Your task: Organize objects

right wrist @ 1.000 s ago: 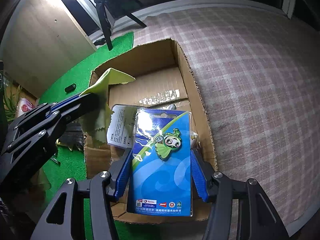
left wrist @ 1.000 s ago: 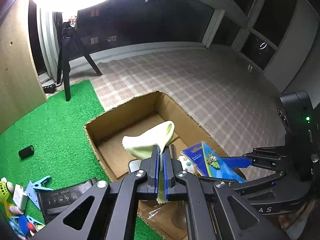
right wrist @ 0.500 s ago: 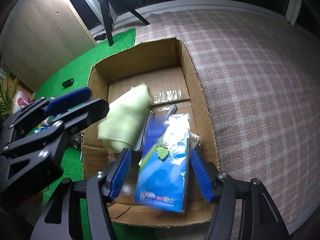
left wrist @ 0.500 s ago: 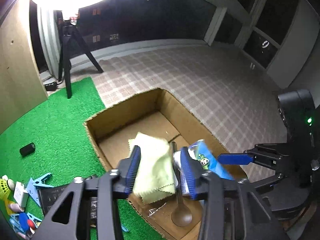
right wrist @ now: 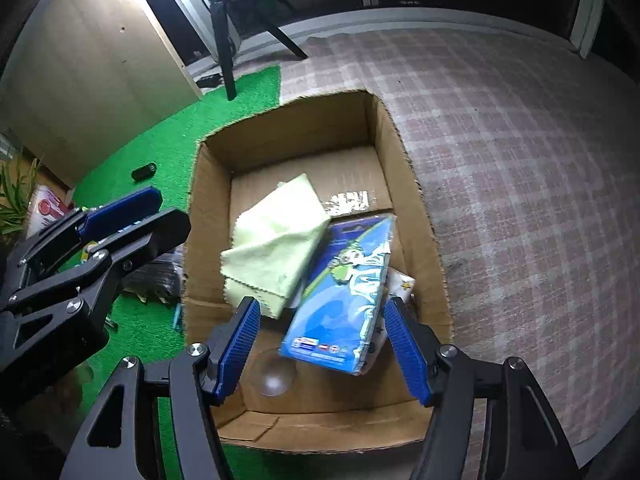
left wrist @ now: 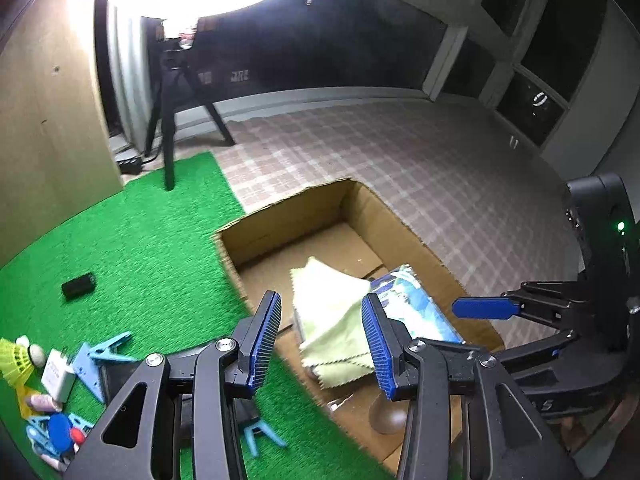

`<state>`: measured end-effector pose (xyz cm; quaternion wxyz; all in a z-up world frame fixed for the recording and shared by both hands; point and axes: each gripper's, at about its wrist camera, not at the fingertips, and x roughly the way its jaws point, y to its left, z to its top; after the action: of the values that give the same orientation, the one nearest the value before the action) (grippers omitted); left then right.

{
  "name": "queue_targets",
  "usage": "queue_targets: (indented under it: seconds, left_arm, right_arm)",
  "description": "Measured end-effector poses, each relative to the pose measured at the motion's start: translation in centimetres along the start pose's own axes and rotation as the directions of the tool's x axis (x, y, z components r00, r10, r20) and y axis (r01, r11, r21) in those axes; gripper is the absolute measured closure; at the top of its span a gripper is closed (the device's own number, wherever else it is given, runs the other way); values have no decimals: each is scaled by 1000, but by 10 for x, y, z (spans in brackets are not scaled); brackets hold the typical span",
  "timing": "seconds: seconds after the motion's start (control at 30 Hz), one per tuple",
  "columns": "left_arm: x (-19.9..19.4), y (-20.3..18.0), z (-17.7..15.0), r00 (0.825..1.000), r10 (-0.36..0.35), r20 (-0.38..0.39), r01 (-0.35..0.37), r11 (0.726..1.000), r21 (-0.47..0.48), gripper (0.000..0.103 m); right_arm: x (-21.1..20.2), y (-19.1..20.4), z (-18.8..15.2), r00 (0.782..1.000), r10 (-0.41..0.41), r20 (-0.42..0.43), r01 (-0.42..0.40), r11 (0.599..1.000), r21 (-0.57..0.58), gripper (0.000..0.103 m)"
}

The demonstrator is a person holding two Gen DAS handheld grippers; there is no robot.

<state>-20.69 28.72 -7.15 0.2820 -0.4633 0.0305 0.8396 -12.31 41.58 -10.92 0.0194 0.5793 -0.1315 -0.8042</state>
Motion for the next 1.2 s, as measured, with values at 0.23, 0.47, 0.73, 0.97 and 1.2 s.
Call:
queue_targets:
  seconds: [0.23,0.47,0.73,0.97,1.2]
  left_arm:
    - [-31,48,-29,998,65,8,-64,996,-63,58]
    - [-75,122,-72,988,157,-1,-155,973,-171,58]
    - [-118,216,-131,970,239,-47,-241,911,-335,58]
    - [-134,267,-171,966,240,-94,-257,868,-425,58]
    - [-124,287,-184,961,240,-136,-275,852,-445,58]
  right_arm:
    - [-2,40,2,998,58,19,-57,998,-40,42]
    - [8,101,0,992,129,-4,-128,983,-130,42]
    - [36,173,-3,983,168,-68,-179,962,-206,42]
    - [60,225,-6,966,219,-136,-245,944,-219,42]
    - [89,272,-3,960,216,-176,-253,942,-222,42]
